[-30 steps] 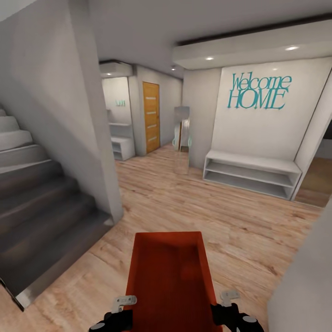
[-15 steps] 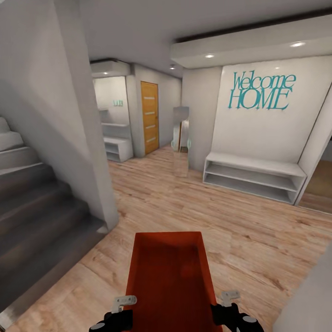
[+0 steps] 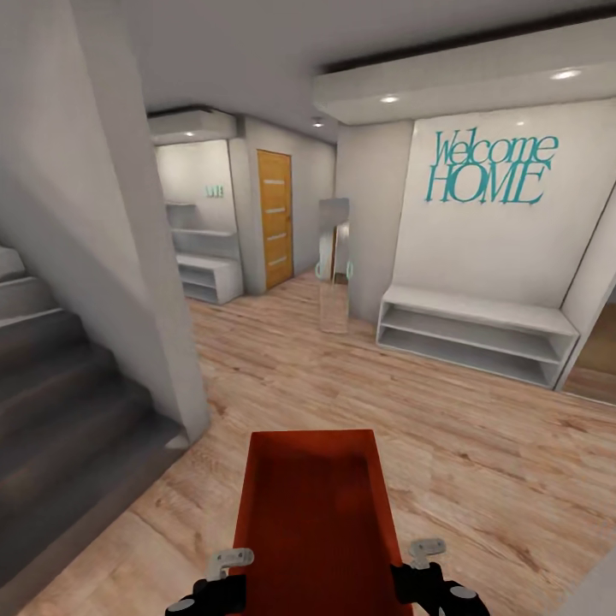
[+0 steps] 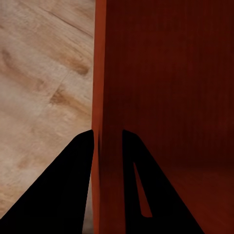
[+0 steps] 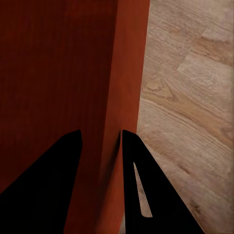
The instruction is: Move the two storage containers from the living room to the garage. In the garage, place one container on the floor and stack the other container on top of it (either order is fine).
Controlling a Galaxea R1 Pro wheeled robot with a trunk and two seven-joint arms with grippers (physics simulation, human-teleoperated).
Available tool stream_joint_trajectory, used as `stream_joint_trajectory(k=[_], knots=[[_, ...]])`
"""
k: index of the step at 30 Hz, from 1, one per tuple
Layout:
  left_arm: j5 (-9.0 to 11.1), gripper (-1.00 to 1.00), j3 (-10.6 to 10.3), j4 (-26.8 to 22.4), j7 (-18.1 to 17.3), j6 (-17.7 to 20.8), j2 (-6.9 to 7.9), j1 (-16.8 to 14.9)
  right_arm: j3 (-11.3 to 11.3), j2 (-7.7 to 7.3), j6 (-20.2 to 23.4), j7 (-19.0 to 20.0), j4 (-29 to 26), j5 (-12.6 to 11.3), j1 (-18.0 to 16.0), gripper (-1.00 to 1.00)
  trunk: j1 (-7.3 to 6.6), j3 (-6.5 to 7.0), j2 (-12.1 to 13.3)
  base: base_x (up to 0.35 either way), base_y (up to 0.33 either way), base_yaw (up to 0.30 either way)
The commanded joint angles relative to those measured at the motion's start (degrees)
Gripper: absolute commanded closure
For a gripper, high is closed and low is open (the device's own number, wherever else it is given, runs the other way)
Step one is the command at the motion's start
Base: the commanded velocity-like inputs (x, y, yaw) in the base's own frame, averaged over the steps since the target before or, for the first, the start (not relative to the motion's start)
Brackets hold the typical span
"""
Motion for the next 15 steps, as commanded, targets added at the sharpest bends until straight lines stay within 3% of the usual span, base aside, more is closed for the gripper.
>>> stream_joint_trajectory(k=[1,15], knots=[[-0.6,1.0,0.6,-0.2,0.7,-1.6,-0.05,-0.1,-0.1,0.38,0.3,1.7,0.0,0.3,0.0,1.0,0.07,-0.14,-0.1,0.33,-0.038,0.0],[-0.6,1.0,0.6,-0.2,0.7,-1.6,0.04,-0.1,-0.1,0.38,0.3,1.8,0.0,0.3,0.0,1.0,0.07,-0.14,-0.1,0.33,-0.005,0.0]])
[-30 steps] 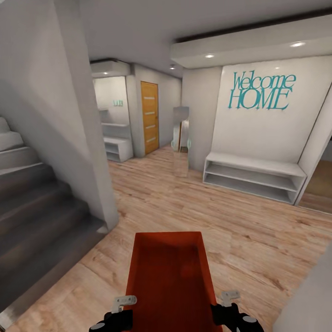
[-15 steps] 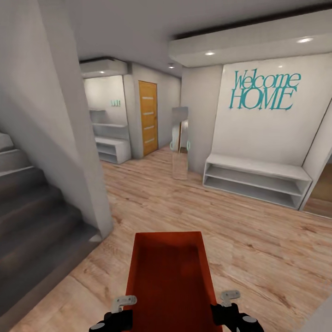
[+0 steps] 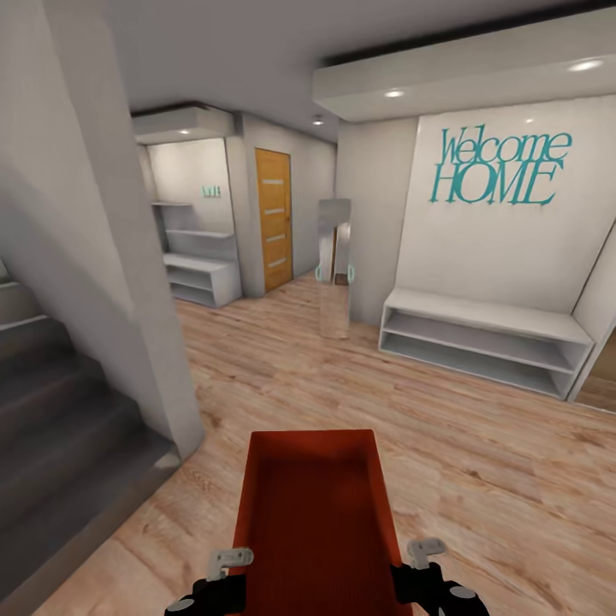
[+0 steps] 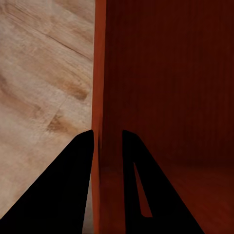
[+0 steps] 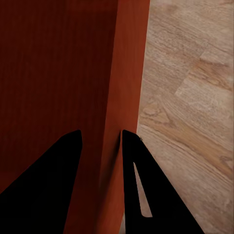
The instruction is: Move the two storage containers from the living room to the garage. In the garage, place one container on the floor and stack the other container on top of it (either order is fine).
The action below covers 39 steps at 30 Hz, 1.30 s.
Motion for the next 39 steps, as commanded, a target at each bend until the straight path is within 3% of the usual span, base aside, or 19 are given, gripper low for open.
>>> stream_joint_trajectory(k=[1,39], knots=[[-0.6,1.0,0.6,-0.2,0.8,-1.6,-0.04,-0.1,-0.2,0.29,0.3,1.9,0.0,0.4,0.0,1.0,0.07,-0.14,-0.1,0.33,0.0,0.0],[-0.6,1.0,0.6,-0.2,0.8,-1.6,-0.04,-0.1,-0.2,0.29,0.3,2.0,0.0,0.4,0.0,1.0,0.07,-0.14,-0.1,0.33,0.0,0.0]])
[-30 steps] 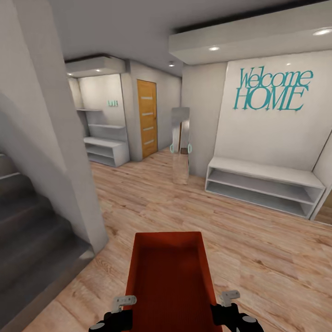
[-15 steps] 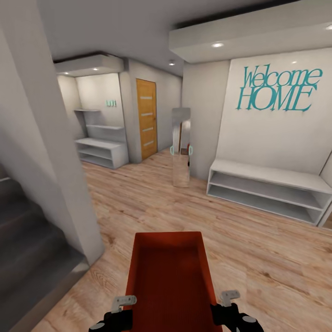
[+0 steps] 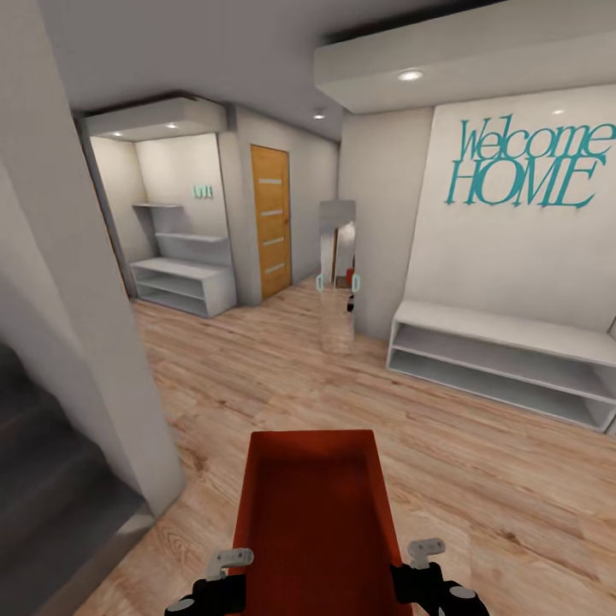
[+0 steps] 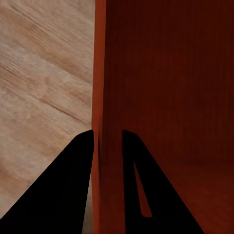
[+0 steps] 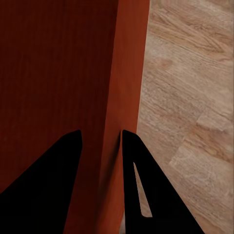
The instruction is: Move the two storage containers from the living room to the garage. In the garage, place one container on the floor and stack the other container on top of it (either order is fine).
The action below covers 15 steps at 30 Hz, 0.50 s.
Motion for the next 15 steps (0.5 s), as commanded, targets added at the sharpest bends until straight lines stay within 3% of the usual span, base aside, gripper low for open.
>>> stream_joint_trajectory(k=[1,15], knots=[[-0.6,1.0,0.6,-0.2,0.8,-1.6,-0.04,-0.1,-0.1,0.28,0.3,1.9,0.0,0.4,0.0,1.0,0.07,-0.14,-0.1,0.33,0.0,0.0],[-0.6,1.0,0.6,-0.2,0.8,-1.6,-0.04,-0.1,-0.1,0.28,0.3,2.0,0.0,0.4,0.0,1.0,0.07,-0.14,-0.1,0.33,0.0,0.0]])
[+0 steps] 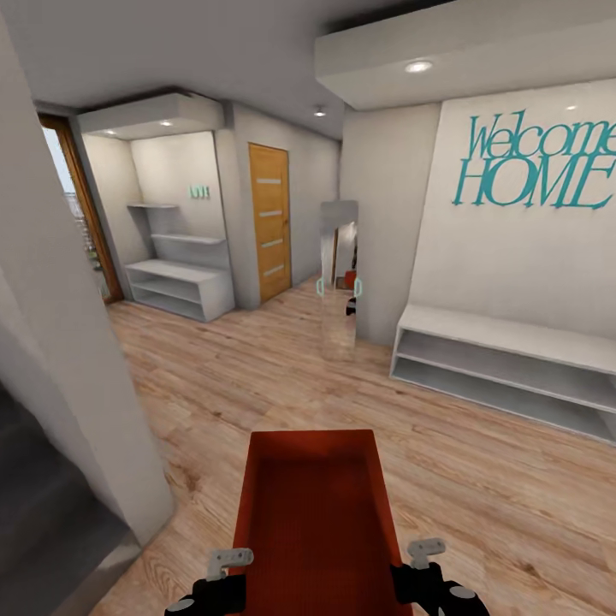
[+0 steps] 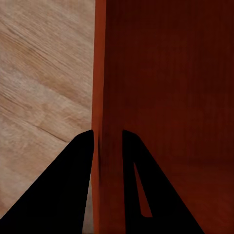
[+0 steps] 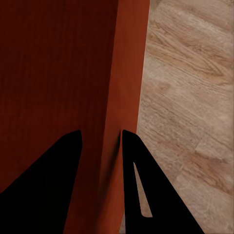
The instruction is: Move the two storage containers from the living room to the garage. In the garage, place one container on the floor and stack the other container on top of it (either order is fine).
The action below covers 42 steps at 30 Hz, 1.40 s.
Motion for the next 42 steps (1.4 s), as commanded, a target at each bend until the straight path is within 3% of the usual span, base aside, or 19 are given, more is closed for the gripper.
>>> stream_joint_trajectory(k=[1,42], knots=[[-0.6,1.0,0.6,-0.2,0.8,-1.6,-0.04,-0.1,-0.1,0.28,0.3,2.0,0.0,0.4,0.0,1.0,0.07,-0.14,-0.1,0.33,0.0,0.0],[-0.6,1.0,0.6,-0.2,0.8,-1.6,-0.04,-0.1,-0.1,0.28,0.4,2.3,0.0,0.4,0.0,1.0,0.07,-0.14,-0.1,0.33,0.0,0.0]])
